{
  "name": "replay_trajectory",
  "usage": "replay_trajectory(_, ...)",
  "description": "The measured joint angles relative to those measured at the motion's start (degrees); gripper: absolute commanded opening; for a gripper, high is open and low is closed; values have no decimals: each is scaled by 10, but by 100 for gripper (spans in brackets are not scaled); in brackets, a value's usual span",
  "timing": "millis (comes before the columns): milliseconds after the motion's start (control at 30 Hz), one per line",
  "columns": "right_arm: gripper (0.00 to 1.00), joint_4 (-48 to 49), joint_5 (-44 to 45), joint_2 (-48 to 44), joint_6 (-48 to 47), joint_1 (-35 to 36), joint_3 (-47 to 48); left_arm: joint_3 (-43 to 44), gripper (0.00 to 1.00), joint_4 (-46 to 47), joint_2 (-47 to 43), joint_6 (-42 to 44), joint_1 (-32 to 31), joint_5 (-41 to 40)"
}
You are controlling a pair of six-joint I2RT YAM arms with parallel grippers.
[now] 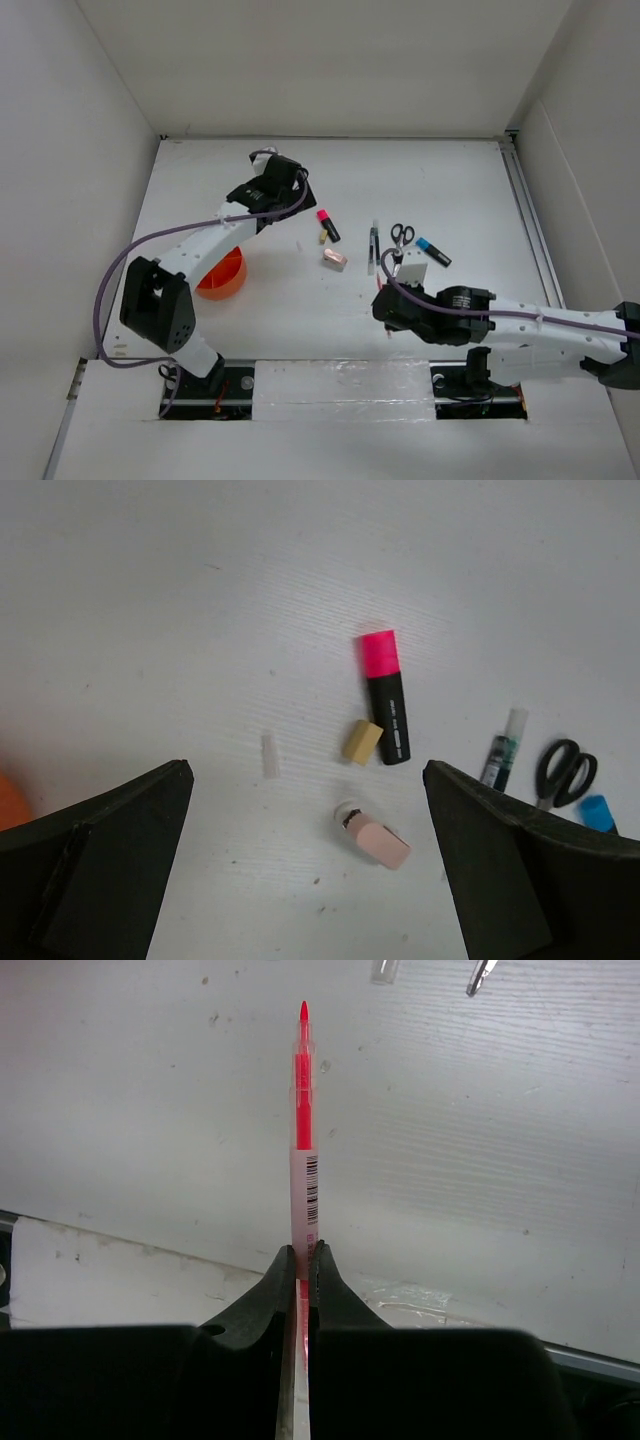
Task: Sort the stationery into containers
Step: Pick up the pen from the center of the board, then close the pen cap on the pen.
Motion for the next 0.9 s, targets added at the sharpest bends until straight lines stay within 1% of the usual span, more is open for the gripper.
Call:
replay_trajectory(167, 0, -10, 5, -35, 2, 0, -12, -1, 94, -6, 53, -38, -6, -30)
replay_trajectory(233, 0, -10, 8, -49, 1, 0, -15, -6, 89, -1, 73, -48, -7, -34)
replay_trajectory(300, 0, -11, 12, -59, -1, 0, -19, -13, 84, 0, 92, -54, -7, -34)
replay_trajectory(400, 0, -10, 13, -63, -1, 0, -25, -21, 71, 5, 124, -62, -7, -31)
replay_trajectory(433, 0, -9, 13, -63, -1, 0, -28, -23, 69, 5, 135, -64, -7, -29)
replay_trajectory(567, 0, -9, 13, -63, -1, 0, -36, -28, 69, 5, 161, -70, -11, -28)
replay_trajectory(800, 0, -9, 13, -66, -1, 0, -39, -28, 69, 14, 182, -72, -19, -22)
replay_trajectory(867, 0, -9, 13, -66, -1, 0, -39, -28, 64, 18, 193, -72, -19, -17)
replay_trajectory(900, 0, -9, 13, -67, -1, 0, -39, -28, 62, 20, 197, -72, -19, -16)
